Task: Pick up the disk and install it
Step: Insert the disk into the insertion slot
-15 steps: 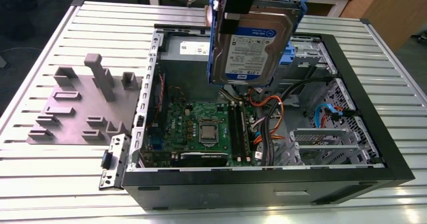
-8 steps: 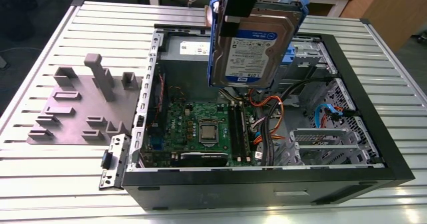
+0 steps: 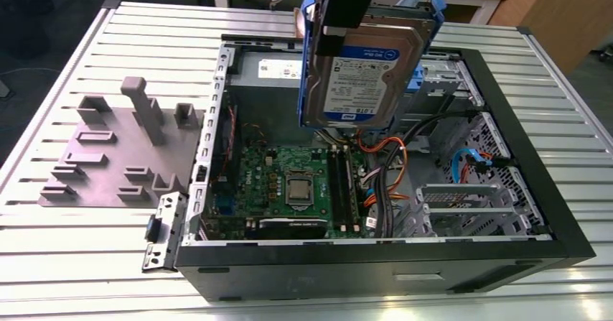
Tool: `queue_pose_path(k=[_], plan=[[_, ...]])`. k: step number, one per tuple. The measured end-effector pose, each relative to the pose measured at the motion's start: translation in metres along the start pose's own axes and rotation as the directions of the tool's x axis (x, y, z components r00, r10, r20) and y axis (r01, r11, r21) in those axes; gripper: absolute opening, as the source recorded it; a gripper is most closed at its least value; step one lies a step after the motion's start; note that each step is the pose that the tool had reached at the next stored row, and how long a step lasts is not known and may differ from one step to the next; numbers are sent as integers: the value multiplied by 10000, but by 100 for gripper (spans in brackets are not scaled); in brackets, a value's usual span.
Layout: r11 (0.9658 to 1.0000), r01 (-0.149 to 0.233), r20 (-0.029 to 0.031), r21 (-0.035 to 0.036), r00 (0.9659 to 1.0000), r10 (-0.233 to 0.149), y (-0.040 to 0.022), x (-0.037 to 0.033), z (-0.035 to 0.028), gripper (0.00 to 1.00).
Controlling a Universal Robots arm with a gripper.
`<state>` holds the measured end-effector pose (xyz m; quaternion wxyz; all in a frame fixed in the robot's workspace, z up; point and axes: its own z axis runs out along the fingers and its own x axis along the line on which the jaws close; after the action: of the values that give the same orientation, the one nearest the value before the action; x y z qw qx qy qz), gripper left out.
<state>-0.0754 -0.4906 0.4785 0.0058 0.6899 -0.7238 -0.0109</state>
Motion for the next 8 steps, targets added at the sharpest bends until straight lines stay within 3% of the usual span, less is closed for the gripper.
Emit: queue_pose_path(k=[8], plan=[[10000,0,-2,0,10000,0,-2,42,-1,36]])
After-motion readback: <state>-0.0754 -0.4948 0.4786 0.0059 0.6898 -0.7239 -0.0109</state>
